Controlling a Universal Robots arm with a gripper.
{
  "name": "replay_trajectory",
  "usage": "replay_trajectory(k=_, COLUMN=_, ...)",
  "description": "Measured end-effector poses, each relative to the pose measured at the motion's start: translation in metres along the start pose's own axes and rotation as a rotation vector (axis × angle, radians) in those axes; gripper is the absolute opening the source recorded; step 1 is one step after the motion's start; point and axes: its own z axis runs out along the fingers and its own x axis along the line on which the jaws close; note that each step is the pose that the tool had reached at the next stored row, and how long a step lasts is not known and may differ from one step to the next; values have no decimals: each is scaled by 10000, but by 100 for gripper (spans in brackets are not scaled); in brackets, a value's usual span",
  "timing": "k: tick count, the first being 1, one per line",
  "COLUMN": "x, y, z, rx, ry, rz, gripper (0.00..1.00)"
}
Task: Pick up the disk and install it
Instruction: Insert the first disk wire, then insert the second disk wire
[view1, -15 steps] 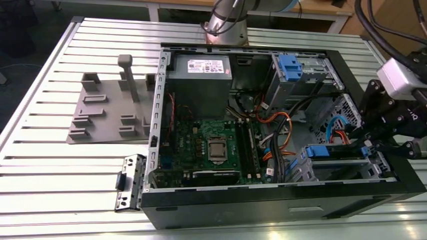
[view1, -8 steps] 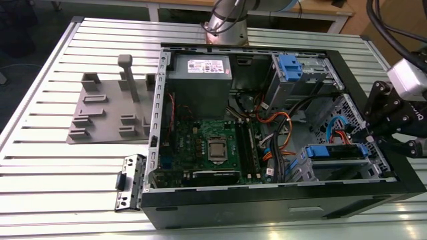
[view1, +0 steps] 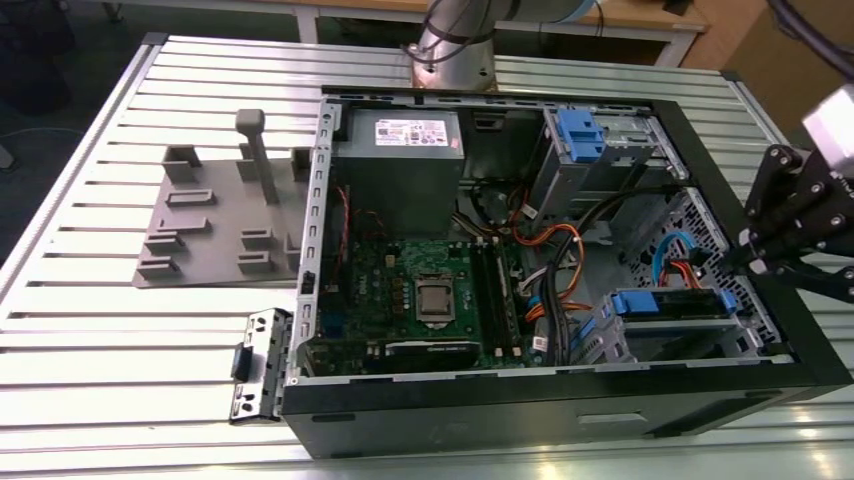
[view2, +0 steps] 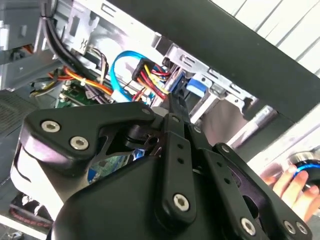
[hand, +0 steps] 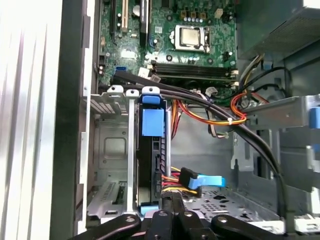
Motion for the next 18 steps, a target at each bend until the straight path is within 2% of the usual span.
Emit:
replay_trajectory(k=2, x=-3, y=3, z=-29, rx=0, ry=0, rz=-1, gripper=10)
replay_trajectory(k=16, x=-5, y=4, z=-41, rx=-1, ry=0, rz=-1, gripper=10)
replay_trajectory(k=17, x=-6, y=4, z=-42, rx=0, ry=0, rz=-1, gripper=11)
replay_trajectory(k=18, x=-6, y=4, z=-42, rx=0, ry=0, rz=-1, gripper=17)
